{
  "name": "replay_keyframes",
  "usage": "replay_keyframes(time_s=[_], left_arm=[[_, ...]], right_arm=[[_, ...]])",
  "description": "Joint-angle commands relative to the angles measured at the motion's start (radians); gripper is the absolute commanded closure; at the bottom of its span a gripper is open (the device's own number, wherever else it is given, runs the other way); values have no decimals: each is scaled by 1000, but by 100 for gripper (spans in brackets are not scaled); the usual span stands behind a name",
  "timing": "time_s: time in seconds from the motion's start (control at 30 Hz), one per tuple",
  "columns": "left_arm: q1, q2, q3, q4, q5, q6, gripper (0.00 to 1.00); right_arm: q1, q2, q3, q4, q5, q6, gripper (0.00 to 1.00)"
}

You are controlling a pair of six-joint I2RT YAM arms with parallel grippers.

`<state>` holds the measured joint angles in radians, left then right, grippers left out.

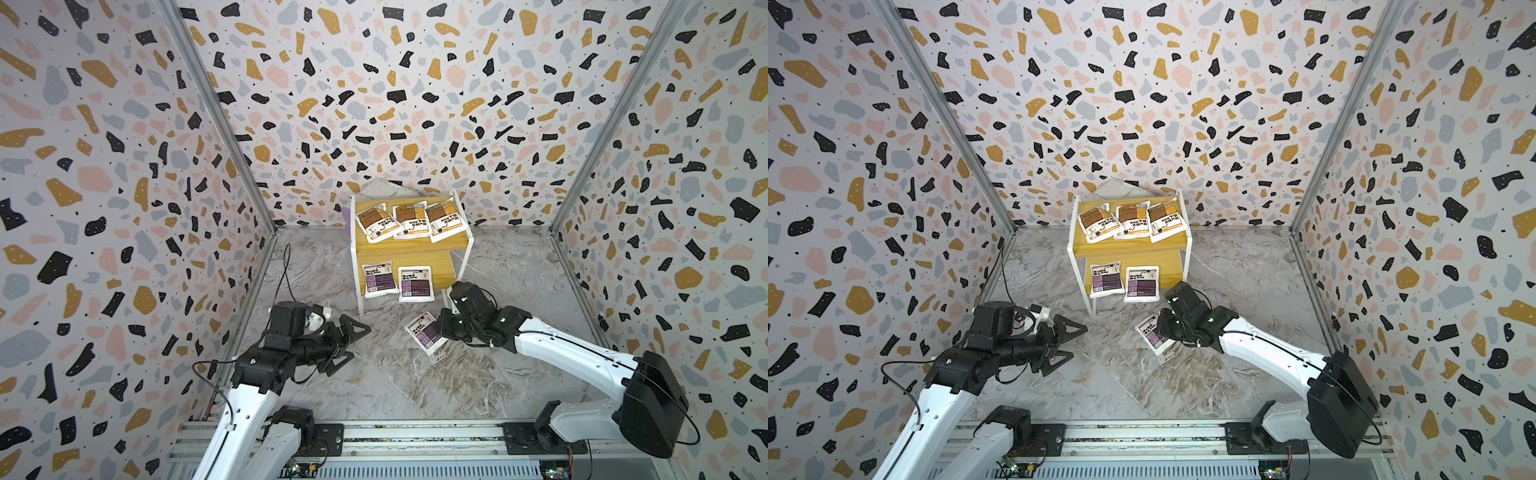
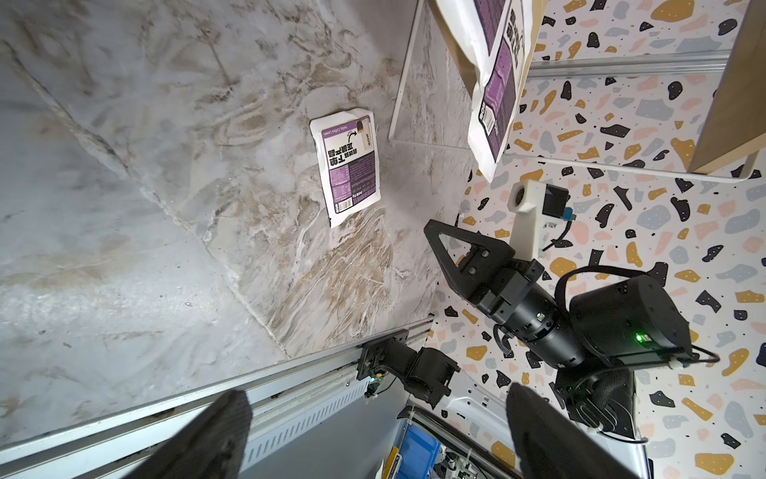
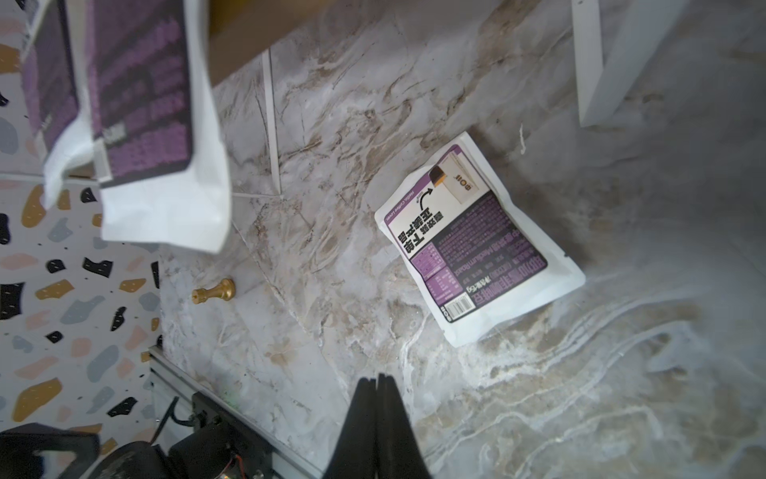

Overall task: Place the bagged coffee beans on the shelf by color
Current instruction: Place the bagged coffee beans on the shelf.

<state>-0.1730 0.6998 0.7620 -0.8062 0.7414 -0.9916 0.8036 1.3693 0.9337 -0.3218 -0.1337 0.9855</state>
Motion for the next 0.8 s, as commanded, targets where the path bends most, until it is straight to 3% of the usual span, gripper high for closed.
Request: replay_keyframes(time_s=[0.0,0.77], left_arm=[[7,4,29,17,3,19,0],[10,36,53,-13,0,57,0]], right_arm=[[5,30,65,44,-13,-4,100],[-43,219,262,67,-13,-59,100]])
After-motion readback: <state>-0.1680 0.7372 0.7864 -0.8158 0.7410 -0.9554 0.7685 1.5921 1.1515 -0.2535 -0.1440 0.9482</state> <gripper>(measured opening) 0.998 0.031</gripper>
